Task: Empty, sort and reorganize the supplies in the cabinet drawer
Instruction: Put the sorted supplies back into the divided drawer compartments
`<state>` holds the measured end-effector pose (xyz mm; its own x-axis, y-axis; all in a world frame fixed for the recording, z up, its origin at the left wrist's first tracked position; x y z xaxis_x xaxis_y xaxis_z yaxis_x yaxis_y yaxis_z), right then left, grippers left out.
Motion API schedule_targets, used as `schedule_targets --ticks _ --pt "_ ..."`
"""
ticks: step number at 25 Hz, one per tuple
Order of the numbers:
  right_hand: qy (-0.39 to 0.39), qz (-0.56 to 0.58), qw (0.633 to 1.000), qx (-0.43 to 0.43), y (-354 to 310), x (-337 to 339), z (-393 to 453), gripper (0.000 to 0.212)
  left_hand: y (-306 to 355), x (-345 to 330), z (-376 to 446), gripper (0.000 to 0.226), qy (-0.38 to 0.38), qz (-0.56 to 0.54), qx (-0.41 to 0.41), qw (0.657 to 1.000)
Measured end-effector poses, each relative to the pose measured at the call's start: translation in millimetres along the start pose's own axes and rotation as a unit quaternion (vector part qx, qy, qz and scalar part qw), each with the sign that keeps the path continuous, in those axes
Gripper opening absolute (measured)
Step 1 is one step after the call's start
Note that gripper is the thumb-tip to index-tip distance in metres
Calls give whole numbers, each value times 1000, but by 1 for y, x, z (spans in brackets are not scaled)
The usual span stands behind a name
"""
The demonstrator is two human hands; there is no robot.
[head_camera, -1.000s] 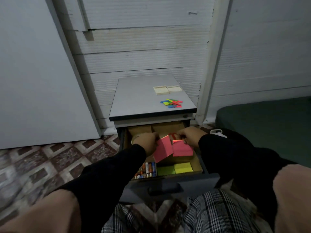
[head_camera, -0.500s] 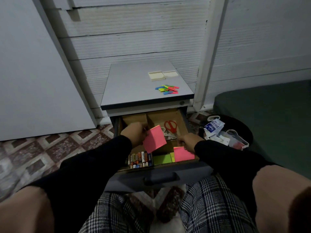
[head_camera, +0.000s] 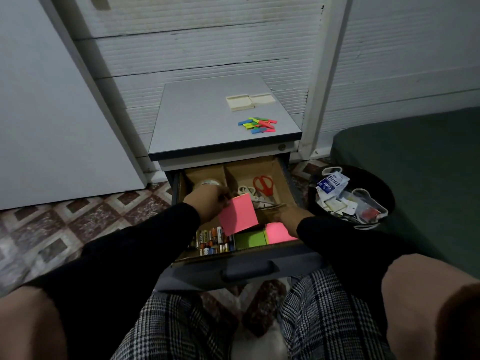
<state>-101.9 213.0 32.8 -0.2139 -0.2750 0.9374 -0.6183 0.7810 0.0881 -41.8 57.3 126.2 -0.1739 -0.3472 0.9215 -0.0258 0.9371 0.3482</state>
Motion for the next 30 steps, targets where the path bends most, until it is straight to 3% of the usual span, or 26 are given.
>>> schedule_targets --ticks 5,11,20,30 --pt "-14 84 995 -42 11 -2 -3 52 12 -1 14 29 19 36 -19 999" --pt "113 295 944 -99 43 40 -26 24 27 -27 31 30 -17 76 -17 997" --pt "172 336 919 -113 72 46 -40 27 44 -64 30 31 -64 197 -4 978" --pt "153 323 930 -89 69 44 -33 27 23 -96 37 36 -124 285 15 950"
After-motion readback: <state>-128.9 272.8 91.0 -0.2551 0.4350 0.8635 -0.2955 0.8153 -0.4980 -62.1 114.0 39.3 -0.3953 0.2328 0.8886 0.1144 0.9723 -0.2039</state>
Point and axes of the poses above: each hand's wrist, its own z-axis towards the middle knuckle, its own x-axis out of the back of the hand, y = z × x, the point moved 8 cm from there along z, towards the middle knuckle, and after that the axes turned 7 degrees about -x, right-handed, at the moved point
